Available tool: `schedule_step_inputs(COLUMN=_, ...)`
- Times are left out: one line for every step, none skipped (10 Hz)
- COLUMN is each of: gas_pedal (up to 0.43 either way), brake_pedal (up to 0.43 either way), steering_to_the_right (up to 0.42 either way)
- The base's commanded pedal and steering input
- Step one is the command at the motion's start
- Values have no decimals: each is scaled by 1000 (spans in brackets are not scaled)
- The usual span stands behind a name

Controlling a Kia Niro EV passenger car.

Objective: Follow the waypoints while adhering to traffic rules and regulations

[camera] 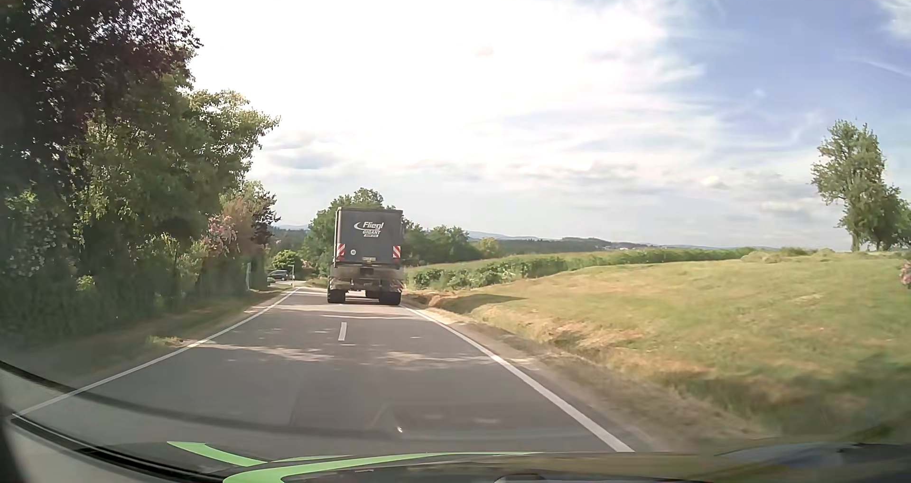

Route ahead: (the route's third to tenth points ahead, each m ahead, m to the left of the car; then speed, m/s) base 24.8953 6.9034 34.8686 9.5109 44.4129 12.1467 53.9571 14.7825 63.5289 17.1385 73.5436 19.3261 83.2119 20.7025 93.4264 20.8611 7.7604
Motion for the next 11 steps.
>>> schedule_step_inputs(gas_pedal=20, brake_pedal=0, steering_to_the_right=-96)
schedule_step_inputs(gas_pedal=20, brake_pedal=0, steering_to_the_right=-96)
schedule_step_inputs(gas_pedal=20, brake_pedal=0, steering_to_the_right=-95)
schedule_step_inputs(gas_pedal=20, brake_pedal=0, steering_to_the_right=-93)
schedule_step_inputs(gas_pedal=20, brake_pedal=0, steering_to_the_right=-91)
schedule_step_inputs(gas_pedal=20, brake_pedal=0, steering_to_the_right=-88)
schedule_step_inputs(gas_pedal=39, brake_pedal=0, steering_to_the_right=-84)
schedule_step_inputs(gas_pedal=39, brake_pedal=0, steering_to_the_right=-81)
schedule_step_inputs(gas_pedal=39, brake_pedal=0, steering_to_the_right=-77)
schedule_step_inputs(gas_pedal=39, brake_pedal=0, steering_to_the_right=-73)
schedule_step_inputs(gas_pedal=39, brake_pedal=0, steering_to_the_right=-66)
